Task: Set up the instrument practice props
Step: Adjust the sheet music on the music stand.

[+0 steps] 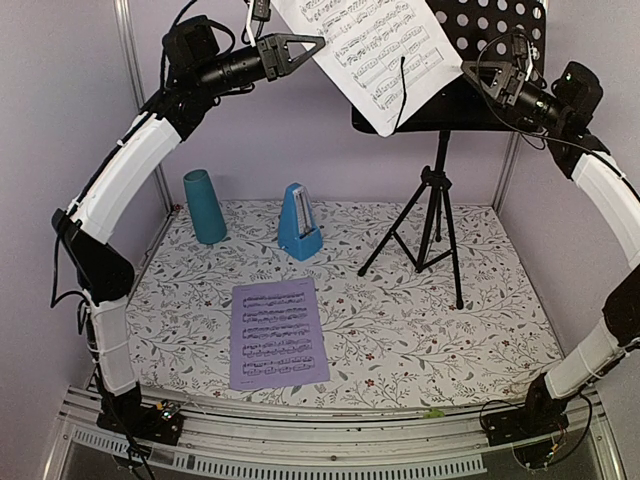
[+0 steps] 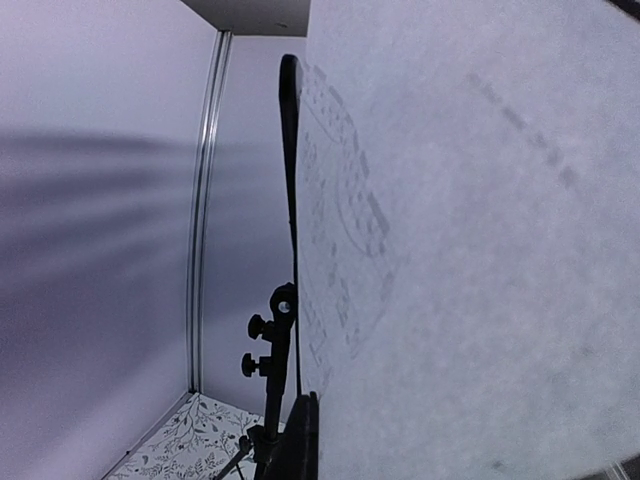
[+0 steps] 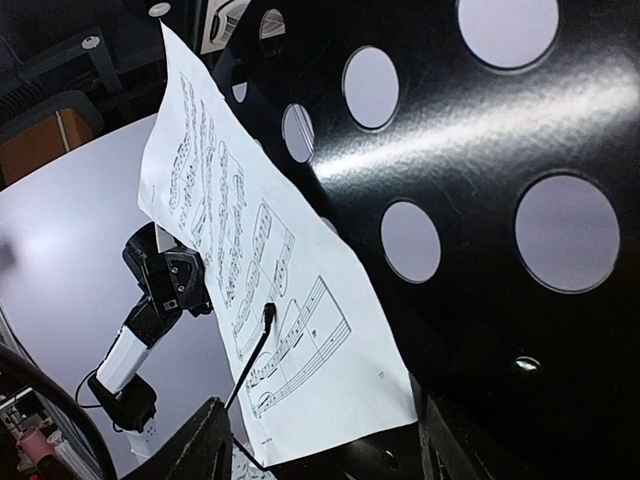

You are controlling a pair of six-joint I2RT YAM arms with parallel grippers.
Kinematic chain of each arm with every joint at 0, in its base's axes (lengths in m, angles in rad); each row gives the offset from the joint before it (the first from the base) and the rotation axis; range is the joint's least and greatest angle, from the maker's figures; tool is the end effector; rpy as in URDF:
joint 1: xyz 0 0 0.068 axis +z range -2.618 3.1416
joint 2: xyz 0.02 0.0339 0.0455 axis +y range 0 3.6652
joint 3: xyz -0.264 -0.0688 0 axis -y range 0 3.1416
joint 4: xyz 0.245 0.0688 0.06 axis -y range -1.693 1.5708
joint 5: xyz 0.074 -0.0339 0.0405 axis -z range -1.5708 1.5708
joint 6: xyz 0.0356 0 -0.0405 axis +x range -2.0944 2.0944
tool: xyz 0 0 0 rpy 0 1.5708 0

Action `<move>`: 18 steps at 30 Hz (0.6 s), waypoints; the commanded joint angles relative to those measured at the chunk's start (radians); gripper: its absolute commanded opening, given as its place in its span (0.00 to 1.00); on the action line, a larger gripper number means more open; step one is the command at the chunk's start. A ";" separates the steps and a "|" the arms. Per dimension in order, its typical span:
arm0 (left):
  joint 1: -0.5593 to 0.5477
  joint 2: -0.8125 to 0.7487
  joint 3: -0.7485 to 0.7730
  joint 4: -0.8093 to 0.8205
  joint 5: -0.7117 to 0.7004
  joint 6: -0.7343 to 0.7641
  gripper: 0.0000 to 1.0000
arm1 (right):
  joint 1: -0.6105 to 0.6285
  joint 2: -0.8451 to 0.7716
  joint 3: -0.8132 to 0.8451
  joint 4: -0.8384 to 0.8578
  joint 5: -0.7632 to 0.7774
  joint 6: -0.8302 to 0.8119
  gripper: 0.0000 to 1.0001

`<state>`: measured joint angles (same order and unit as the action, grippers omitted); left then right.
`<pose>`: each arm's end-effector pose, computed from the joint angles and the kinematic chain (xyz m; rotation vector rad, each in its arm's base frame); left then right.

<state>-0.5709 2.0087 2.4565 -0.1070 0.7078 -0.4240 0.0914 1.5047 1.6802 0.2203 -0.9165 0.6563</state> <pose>0.3426 -0.2475 0.5465 0.7534 1.2141 -1.2664 0.3177 0.0575 0.5157 -0.4975 1.3417 1.1586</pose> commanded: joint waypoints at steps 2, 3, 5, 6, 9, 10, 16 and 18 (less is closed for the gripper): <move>0.011 0.013 0.019 0.003 0.015 -0.014 0.00 | 0.026 0.025 0.044 0.034 -0.033 0.030 0.64; 0.011 0.013 0.019 0.006 0.015 -0.015 0.00 | 0.028 0.023 0.044 0.034 -0.034 0.028 0.63; 0.011 0.015 0.018 0.012 0.015 -0.019 0.00 | 0.030 0.016 0.043 0.034 -0.034 0.022 0.60; 0.011 0.015 0.018 0.013 0.017 -0.021 0.00 | 0.031 0.012 0.040 0.032 -0.027 0.018 0.58; 0.011 0.016 0.018 0.014 0.019 -0.023 0.00 | 0.031 0.001 0.039 -0.010 0.022 -0.015 0.49; 0.011 0.016 0.018 0.012 0.020 -0.022 0.00 | 0.031 -0.003 0.039 -0.027 0.043 -0.026 0.47; 0.011 0.019 0.018 0.016 0.023 -0.025 0.00 | 0.034 -0.009 0.032 -0.047 0.123 -0.081 0.26; 0.011 0.019 0.018 0.018 0.026 -0.028 0.08 | 0.042 -0.009 0.028 -0.048 0.137 -0.087 0.16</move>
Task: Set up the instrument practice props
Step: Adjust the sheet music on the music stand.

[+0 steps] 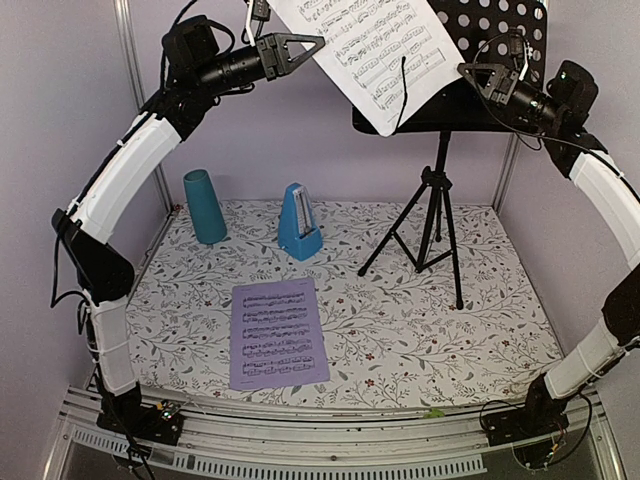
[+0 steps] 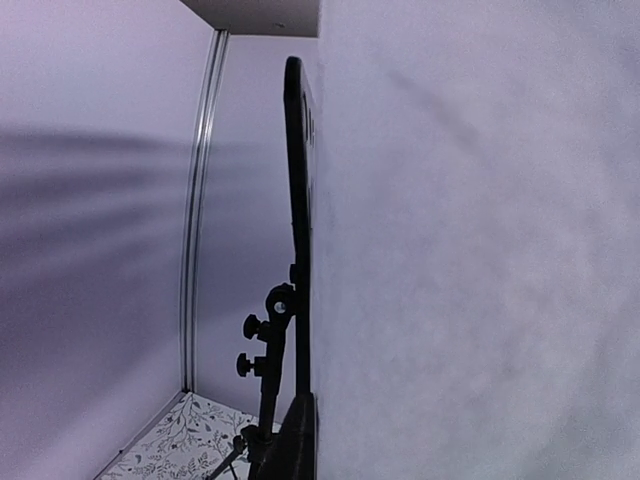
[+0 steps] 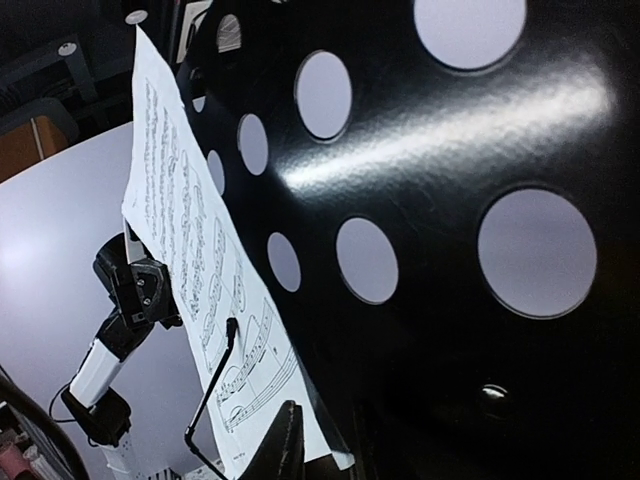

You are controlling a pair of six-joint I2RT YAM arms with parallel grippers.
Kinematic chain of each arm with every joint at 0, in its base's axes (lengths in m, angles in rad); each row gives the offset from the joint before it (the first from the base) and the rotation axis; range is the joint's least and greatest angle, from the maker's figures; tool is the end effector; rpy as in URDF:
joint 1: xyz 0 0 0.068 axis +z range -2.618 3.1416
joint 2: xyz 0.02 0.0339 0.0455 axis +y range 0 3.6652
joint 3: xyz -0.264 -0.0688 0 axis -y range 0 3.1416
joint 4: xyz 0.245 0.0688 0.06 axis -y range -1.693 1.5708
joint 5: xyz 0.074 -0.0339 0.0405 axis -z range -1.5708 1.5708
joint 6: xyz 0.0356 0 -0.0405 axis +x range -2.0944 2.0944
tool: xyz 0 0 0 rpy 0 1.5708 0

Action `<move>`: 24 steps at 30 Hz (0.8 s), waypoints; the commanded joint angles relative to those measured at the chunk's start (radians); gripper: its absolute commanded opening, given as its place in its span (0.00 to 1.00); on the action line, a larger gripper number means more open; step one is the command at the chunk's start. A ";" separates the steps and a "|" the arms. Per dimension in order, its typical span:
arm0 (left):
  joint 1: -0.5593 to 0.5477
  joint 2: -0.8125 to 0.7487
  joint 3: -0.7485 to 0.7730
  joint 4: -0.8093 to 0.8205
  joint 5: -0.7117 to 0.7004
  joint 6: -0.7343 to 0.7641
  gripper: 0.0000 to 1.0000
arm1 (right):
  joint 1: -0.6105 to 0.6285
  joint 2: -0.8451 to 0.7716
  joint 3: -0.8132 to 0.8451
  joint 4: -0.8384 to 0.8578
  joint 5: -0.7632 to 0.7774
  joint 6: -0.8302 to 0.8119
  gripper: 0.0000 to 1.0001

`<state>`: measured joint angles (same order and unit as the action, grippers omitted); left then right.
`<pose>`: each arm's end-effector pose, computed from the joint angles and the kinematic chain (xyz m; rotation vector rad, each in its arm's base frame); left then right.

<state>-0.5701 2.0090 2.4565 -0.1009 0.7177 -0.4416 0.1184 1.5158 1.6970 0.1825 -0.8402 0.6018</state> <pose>0.3424 -0.2473 0.5469 0.7536 1.2155 -1.2845 0.3216 0.0650 0.5150 -0.4641 1.3407 1.1063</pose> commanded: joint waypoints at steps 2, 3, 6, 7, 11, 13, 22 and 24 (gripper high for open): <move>0.010 0.019 0.016 0.017 0.022 -0.014 0.13 | 0.023 -0.029 -0.003 -0.010 0.084 -0.037 0.03; 0.010 0.018 0.013 0.019 0.023 -0.015 0.16 | 0.028 -0.036 -0.017 -0.007 0.101 -0.041 0.00; 0.008 0.005 -0.014 0.035 0.011 -0.016 0.23 | 0.044 -0.072 -0.078 0.015 0.164 -0.051 0.00; 0.007 -0.004 -0.028 0.044 0.006 -0.015 0.25 | 0.049 -0.089 -0.108 0.031 0.187 -0.051 0.00; 0.007 -0.032 -0.083 0.087 -0.006 -0.017 0.26 | 0.065 -0.152 -0.235 0.109 0.267 -0.035 0.00; 0.006 -0.033 -0.086 0.090 -0.010 -0.015 0.27 | 0.077 -0.183 -0.288 0.142 0.310 -0.029 0.00; -0.010 -0.026 -0.088 0.104 -0.022 -0.020 0.26 | 0.129 -0.254 -0.404 0.170 0.389 -0.046 0.00; -0.015 -0.024 -0.093 0.104 -0.022 -0.021 0.26 | 0.140 -0.259 -0.419 0.170 0.394 -0.044 0.00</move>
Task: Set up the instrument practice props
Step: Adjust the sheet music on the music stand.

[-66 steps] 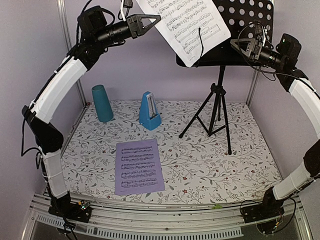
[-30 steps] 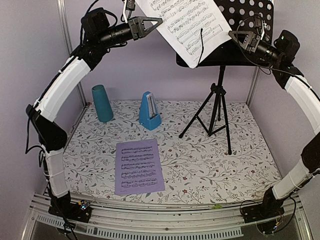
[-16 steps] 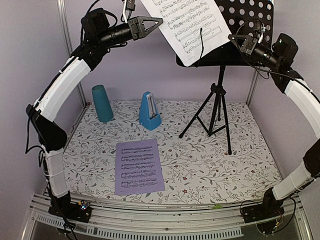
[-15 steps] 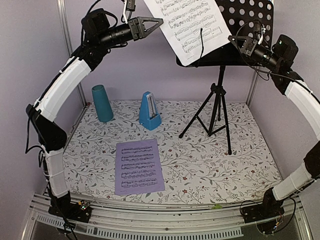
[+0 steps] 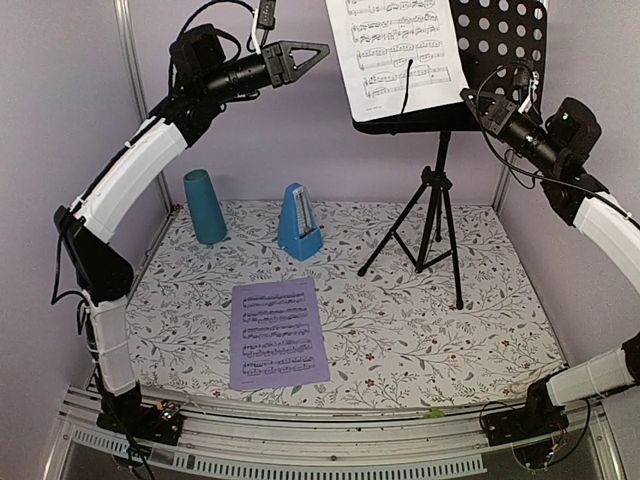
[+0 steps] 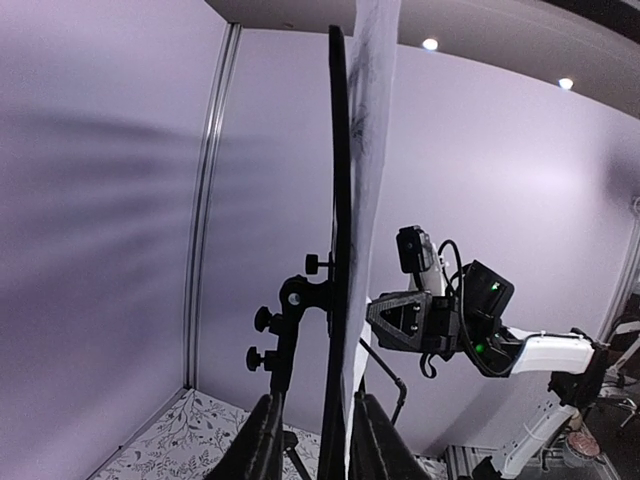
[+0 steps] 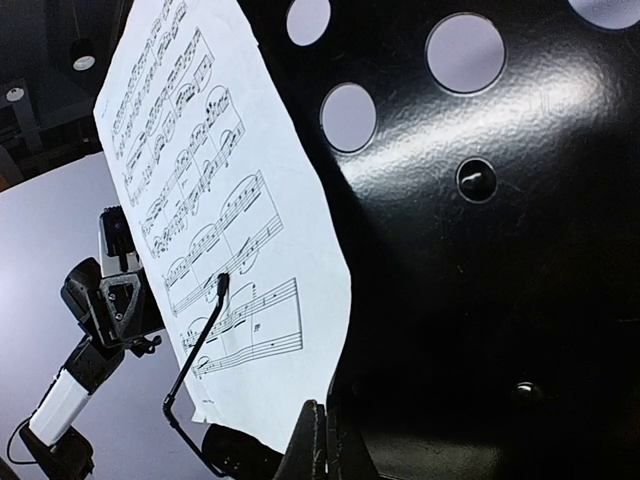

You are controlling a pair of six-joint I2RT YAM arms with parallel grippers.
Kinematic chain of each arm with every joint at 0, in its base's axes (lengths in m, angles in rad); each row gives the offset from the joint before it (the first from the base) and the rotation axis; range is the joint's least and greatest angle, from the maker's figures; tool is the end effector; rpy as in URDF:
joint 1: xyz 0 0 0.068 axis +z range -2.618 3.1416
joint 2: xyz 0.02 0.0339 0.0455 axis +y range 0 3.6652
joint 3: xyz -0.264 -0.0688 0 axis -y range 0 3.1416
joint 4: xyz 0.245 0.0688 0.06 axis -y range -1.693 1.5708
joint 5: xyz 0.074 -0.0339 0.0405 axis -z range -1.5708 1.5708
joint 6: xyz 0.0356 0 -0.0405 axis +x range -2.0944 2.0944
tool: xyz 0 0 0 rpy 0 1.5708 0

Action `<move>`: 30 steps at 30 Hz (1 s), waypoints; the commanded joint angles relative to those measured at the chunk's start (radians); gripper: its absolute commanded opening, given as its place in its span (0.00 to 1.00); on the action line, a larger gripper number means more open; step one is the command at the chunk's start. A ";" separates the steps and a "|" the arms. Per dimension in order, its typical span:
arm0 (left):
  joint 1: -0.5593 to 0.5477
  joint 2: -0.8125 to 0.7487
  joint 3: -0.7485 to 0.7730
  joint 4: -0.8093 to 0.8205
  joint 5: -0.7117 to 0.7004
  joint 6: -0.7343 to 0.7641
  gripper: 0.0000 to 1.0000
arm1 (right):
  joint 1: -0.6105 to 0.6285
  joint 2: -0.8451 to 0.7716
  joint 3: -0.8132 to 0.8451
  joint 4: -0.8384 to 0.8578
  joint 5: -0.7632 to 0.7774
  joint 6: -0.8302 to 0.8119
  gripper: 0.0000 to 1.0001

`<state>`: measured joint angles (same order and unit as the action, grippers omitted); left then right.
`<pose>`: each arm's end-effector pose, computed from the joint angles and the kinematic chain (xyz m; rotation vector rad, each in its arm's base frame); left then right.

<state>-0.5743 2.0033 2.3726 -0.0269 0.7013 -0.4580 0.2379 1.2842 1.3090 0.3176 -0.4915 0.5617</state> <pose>0.3509 -0.2544 0.5316 0.7317 1.2301 -1.2933 0.2760 0.0842 0.4682 -0.2386 1.3127 0.9843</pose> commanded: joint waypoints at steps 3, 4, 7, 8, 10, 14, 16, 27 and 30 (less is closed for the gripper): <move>-0.018 -0.027 -0.029 0.041 -0.010 -0.003 0.26 | 0.033 -0.041 -0.055 0.033 0.069 -0.012 0.00; -0.021 -0.027 -0.035 0.045 -0.012 -0.004 0.25 | 0.037 -0.047 -0.065 0.032 0.080 -0.014 0.00; -0.031 -0.027 -0.051 0.056 -0.010 -0.002 0.25 | 0.043 -0.069 -0.090 0.032 0.108 -0.022 0.00; -0.034 -0.027 -0.057 0.058 -0.010 0.001 0.25 | 0.043 -0.072 -0.091 0.030 0.111 -0.023 0.00; -0.037 -0.045 -0.079 0.070 -0.006 0.001 0.25 | 0.047 -0.077 -0.117 0.023 0.119 -0.030 0.00; -0.053 -0.073 -0.108 0.094 -0.002 0.010 0.25 | 0.051 -0.079 -0.116 0.005 0.137 -0.055 0.00; -0.066 -0.081 -0.120 0.081 -0.009 0.031 0.23 | 0.051 -0.078 -0.108 -0.005 0.136 -0.065 0.00; -0.162 -0.170 -0.270 0.017 -0.228 0.173 0.14 | 0.067 -0.073 -0.068 -0.054 0.148 -0.139 0.00; -0.176 -0.179 -0.291 -0.007 -0.264 0.186 0.13 | 0.069 -0.071 -0.057 -0.061 0.148 -0.149 0.00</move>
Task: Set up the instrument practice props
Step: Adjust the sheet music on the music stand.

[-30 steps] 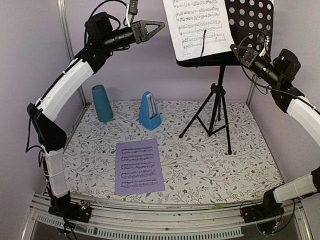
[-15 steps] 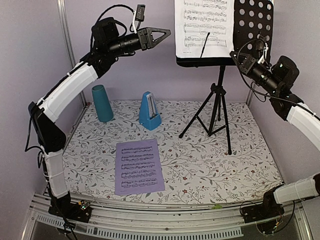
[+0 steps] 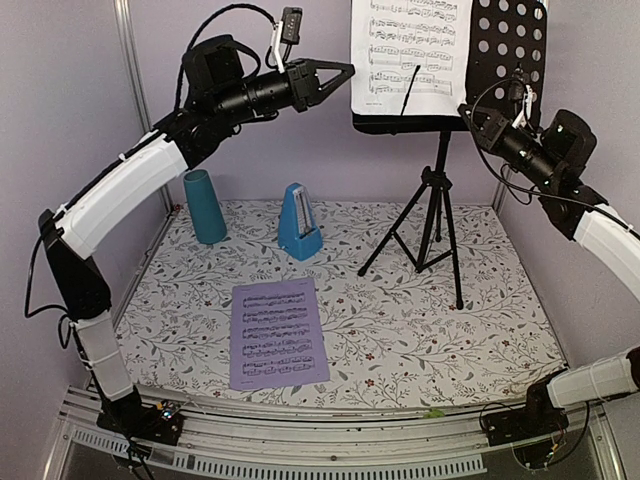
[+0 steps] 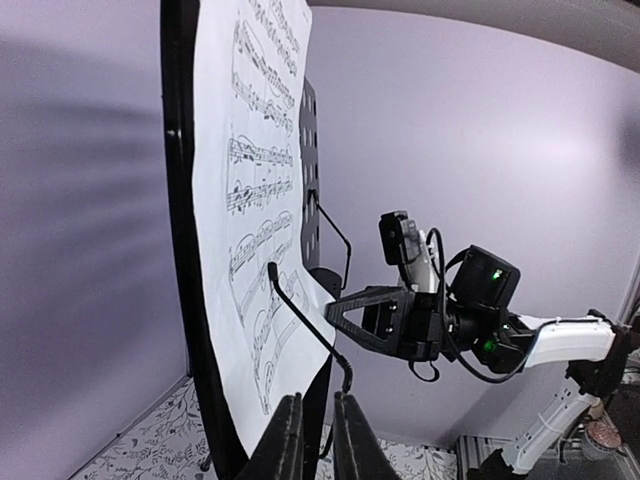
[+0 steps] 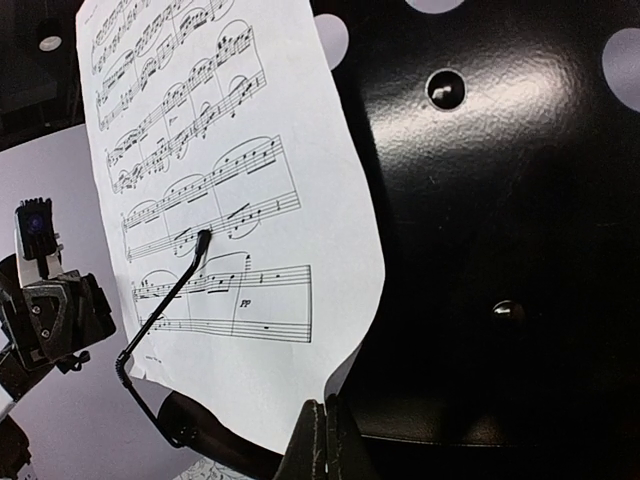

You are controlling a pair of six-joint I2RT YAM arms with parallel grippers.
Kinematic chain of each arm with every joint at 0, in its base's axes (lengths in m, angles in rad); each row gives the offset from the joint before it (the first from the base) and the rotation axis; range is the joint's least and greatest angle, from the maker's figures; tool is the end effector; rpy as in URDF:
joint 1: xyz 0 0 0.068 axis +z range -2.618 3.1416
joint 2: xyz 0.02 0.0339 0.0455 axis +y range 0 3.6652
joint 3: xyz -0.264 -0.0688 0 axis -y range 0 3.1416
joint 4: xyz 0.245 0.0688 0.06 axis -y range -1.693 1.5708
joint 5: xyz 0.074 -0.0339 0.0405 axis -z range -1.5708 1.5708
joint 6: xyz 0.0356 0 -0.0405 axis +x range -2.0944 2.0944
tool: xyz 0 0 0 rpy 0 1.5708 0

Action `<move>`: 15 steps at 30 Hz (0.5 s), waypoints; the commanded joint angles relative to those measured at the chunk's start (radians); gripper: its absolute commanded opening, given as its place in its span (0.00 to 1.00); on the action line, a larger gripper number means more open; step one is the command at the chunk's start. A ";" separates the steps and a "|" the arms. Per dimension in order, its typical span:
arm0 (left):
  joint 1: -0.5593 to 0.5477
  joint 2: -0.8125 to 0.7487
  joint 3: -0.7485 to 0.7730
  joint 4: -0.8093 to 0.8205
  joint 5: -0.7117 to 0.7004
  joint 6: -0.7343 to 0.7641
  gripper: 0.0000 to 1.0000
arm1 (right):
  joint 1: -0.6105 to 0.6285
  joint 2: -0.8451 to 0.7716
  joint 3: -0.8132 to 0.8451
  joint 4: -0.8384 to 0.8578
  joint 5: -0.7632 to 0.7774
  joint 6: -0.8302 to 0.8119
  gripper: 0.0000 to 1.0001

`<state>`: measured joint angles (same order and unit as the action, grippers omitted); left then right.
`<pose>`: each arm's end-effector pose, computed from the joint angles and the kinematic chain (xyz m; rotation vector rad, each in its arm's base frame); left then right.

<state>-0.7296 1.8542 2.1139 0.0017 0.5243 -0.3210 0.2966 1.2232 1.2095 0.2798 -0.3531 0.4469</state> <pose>0.2986 -0.2909 0.5150 0.7483 1.2467 -1.2153 0.2637 0.0935 0.4466 -0.2109 1.3560 0.8576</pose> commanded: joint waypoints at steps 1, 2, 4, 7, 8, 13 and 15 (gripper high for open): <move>-0.026 -0.037 -0.048 -0.040 -0.099 0.050 0.12 | 0.012 -0.010 0.046 -0.024 0.009 -0.036 0.00; -0.031 -0.044 -0.062 -0.041 -0.113 0.054 0.12 | 0.012 -0.008 0.047 -0.024 0.009 -0.036 0.00; -0.044 -0.064 -0.099 -0.041 -0.145 0.058 0.12 | 0.012 -0.007 0.051 -0.025 0.007 -0.036 0.00; -0.057 -0.092 -0.158 -0.034 -0.181 0.048 0.13 | 0.014 -0.004 0.057 -0.025 0.005 -0.036 0.00; -0.058 -0.099 -0.174 -0.029 -0.185 0.038 0.13 | 0.013 -0.004 0.057 -0.025 0.004 -0.037 0.00; -0.063 -0.099 -0.191 -0.016 -0.172 -0.004 0.12 | 0.015 -0.004 0.055 -0.027 0.007 -0.039 0.00; -0.070 -0.093 -0.186 -0.017 -0.171 -0.010 0.12 | 0.015 -0.005 0.057 -0.027 0.008 -0.038 0.00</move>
<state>-0.7799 1.7878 1.9289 -0.0284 0.3664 -0.3077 0.3031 1.2232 1.2377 0.2573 -0.3500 0.4213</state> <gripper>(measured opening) 0.123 0.006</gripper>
